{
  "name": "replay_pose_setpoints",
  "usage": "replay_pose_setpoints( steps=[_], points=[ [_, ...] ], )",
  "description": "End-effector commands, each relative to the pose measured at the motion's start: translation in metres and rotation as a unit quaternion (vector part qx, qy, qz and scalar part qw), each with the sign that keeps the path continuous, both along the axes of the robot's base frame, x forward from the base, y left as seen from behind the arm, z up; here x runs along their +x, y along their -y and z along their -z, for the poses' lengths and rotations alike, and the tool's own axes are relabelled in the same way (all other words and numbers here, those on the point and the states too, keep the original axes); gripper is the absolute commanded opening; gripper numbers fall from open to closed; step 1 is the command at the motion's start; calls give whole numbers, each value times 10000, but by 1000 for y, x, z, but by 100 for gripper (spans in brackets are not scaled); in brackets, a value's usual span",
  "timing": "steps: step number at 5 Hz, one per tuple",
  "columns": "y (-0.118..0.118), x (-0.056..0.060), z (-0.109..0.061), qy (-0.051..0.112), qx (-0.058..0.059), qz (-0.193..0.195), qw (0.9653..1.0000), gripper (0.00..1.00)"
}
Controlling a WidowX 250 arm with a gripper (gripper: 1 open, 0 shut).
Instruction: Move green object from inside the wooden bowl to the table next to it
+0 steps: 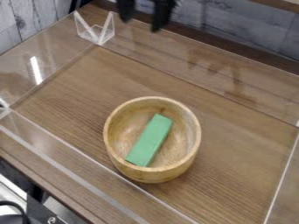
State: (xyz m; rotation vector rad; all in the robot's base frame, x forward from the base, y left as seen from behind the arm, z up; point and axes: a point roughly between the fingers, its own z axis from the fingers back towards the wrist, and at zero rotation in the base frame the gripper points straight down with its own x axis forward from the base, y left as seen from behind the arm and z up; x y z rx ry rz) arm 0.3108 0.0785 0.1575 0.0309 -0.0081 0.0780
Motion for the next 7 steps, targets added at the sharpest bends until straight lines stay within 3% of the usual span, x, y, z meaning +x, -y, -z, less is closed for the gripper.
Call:
replay_pose_setpoints(
  steps=[1, 3, 5, 7],
  points=[
    [-9, 9, -16, 244, 114, -74, 9996, 100],
    [2, 22, 3, 125, 22, -429, 9990, 100],
    [-6, 17, 21, 114, -31, -1122, 9936, 100],
    [-30, 18, 14, 200, -77, -466, 9987, 100]
  ],
)
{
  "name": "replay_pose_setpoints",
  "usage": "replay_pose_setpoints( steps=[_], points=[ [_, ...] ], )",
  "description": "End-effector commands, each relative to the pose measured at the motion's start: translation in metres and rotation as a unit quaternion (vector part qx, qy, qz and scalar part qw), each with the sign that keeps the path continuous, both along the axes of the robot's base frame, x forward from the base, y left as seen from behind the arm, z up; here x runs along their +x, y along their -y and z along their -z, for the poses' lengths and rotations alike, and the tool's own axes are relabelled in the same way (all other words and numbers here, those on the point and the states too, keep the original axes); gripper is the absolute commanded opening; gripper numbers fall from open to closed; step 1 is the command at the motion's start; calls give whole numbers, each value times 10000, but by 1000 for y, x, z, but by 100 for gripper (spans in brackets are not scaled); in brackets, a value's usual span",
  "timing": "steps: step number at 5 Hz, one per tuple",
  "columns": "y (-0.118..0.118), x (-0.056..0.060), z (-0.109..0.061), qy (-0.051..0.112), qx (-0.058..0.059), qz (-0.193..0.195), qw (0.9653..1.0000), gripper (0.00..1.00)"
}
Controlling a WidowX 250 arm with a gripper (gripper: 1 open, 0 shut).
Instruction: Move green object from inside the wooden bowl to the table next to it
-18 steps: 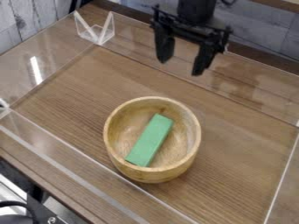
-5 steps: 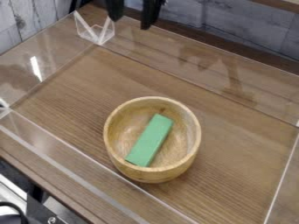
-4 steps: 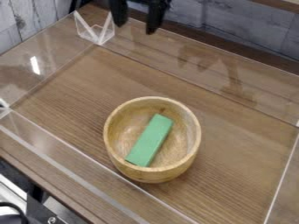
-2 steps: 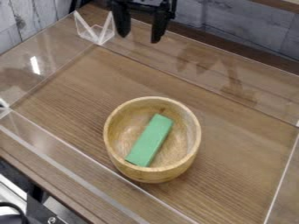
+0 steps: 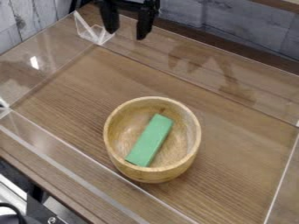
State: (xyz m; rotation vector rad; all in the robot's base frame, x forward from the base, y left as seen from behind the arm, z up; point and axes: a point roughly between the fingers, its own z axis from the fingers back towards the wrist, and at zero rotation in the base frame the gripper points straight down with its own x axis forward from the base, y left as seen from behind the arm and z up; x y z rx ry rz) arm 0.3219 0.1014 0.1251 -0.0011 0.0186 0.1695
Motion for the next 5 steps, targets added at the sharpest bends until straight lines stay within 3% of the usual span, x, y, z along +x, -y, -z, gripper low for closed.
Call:
replay_pose_setpoints(
  steps=[1, 2, 5],
  points=[
    [-14, 10, -31, 331, 81, -287, 9990, 100],
    [-16, 10, -39, 318, 47, -549, 9980, 100],
    [7, -6, -33, 300, -55, 347, 9989, 100]
  ],
)
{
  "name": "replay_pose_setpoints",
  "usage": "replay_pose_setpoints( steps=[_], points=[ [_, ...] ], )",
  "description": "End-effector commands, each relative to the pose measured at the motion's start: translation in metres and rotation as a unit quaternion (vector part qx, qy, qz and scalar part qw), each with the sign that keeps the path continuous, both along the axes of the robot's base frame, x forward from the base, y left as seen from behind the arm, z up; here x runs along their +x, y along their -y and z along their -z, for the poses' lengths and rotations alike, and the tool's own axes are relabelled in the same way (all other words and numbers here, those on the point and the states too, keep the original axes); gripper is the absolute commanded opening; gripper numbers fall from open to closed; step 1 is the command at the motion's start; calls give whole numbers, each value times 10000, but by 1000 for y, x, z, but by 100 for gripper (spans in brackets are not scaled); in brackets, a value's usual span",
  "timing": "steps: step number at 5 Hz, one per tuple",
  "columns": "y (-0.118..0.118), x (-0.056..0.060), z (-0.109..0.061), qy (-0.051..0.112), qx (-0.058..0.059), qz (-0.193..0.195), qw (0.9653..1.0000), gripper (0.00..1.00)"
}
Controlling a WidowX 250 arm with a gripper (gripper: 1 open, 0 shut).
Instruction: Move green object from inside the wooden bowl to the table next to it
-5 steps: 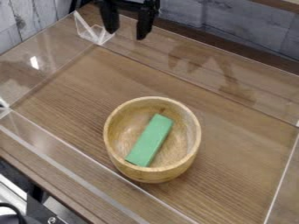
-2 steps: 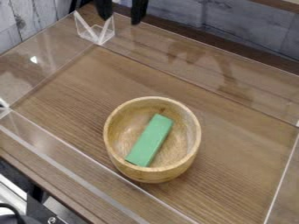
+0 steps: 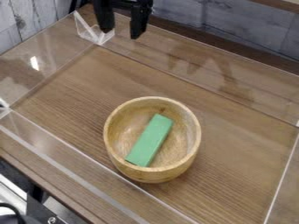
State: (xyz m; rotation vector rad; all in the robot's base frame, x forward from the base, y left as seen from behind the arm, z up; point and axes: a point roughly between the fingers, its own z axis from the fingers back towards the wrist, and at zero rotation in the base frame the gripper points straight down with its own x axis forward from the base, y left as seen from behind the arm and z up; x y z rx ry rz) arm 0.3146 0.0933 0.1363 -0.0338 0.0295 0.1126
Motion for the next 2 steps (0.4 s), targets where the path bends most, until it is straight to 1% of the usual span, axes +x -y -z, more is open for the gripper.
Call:
replay_pose_setpoints(
  steps=[1, 2],
  points=[
    [11, 5, -23, 377, 66, 71, 9992, 100],
    [25, 9, -22, 362, 13, 96, 9993, 100]
  ],
)
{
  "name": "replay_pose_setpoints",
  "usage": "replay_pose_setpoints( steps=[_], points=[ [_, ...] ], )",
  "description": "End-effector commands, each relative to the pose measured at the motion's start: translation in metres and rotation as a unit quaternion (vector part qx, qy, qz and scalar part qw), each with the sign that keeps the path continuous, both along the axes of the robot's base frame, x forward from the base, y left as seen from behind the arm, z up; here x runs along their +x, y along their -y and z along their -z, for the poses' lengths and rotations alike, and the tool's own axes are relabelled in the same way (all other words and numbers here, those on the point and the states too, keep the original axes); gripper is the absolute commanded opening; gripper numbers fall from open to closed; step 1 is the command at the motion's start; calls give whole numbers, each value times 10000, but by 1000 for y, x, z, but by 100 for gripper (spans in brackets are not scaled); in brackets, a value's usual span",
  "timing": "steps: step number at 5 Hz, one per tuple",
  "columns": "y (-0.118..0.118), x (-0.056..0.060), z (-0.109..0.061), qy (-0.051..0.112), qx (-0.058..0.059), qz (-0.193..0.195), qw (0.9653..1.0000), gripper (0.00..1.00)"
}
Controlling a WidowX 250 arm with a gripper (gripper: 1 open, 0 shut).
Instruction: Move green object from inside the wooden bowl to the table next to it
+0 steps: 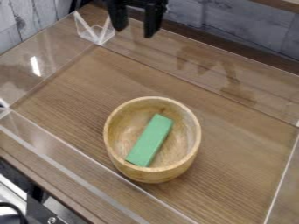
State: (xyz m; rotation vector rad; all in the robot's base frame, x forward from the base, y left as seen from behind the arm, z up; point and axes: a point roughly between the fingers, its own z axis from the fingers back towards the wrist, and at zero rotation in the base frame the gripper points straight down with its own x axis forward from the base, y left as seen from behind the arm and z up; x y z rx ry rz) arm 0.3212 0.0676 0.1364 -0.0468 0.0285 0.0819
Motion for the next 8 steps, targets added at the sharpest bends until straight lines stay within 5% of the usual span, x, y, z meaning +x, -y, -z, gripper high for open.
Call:
replay_pose_setpoints(
  steps=[1, 3, 5, 8],
  points=[
    [7, 8, -18, 347, 94, 155, 9992, 100],
    [-7, 11, -17, 358, 165, 137, 9991, 100],
    [30, -19, 22, -14, 73, 415, 9991, 100],
    [56, -48, 34, -86, 58, 816, 9966, 100]
  ],
)
